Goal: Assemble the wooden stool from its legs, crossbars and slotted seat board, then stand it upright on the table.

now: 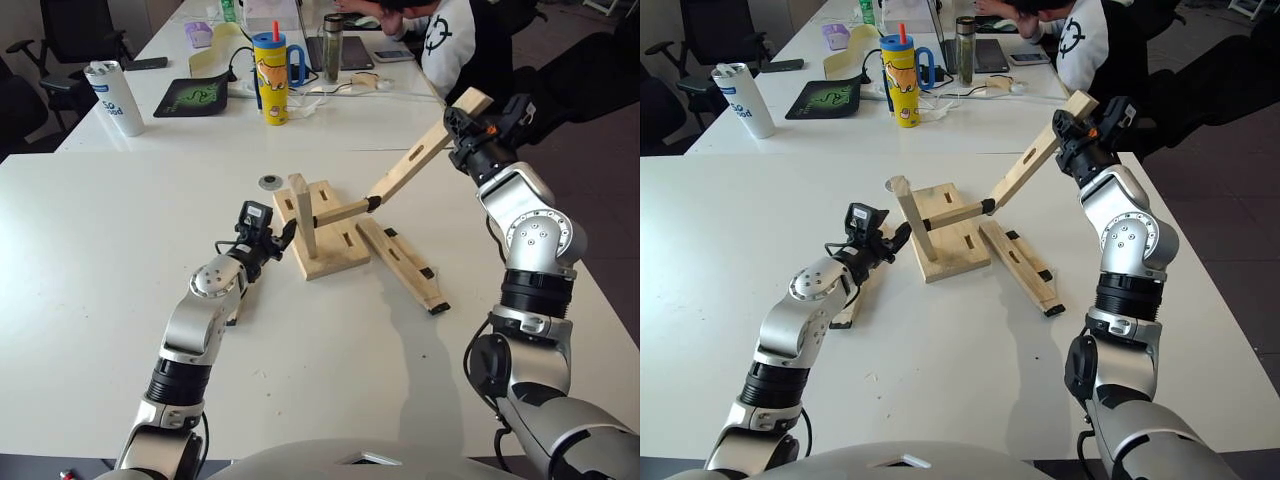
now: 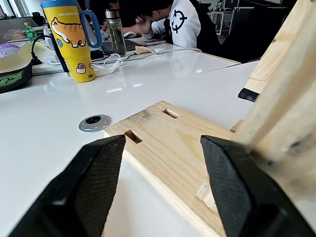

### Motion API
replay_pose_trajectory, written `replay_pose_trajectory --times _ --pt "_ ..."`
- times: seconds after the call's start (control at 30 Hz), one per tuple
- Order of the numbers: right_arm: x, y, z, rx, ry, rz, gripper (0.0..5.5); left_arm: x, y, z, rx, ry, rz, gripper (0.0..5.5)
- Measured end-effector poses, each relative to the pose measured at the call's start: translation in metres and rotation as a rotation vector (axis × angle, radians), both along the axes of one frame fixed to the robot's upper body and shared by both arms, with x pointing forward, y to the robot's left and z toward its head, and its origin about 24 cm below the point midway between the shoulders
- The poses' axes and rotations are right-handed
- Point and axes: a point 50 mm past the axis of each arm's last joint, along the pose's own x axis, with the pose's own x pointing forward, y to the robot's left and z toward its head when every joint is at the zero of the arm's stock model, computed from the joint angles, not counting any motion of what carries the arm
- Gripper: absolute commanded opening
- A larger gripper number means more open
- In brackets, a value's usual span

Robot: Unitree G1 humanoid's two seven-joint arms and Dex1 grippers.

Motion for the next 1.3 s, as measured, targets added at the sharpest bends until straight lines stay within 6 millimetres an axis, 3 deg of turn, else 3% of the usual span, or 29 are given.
replay_pose_trajectory --times 0.13,0.3,0.8,1.3 --pt "-0.006 0.017 -0.011 -0.018 0.02 0.087 1.05 0.001 0.018 0.0 0.027 -0.005 0.069 2.83" --pt "-0.009 0.022 -0.013 -0.029 0.014 0.133 1.05 0.002 0.026 0.003 -0.013 -0.028 0.109 2.83" --pt "-0.019 0.024 -0.033 -0.072 0.014 0.129 1.05 -0.001 0.027 0.005 -0.146 -0.076 0.187 2.83" --pt "-0.011 0.028 -0.039 -0.056 -0.019 0.098 1.05 -0.001 0.024 0.007 -0.166 -0.084 0.187 2.83"
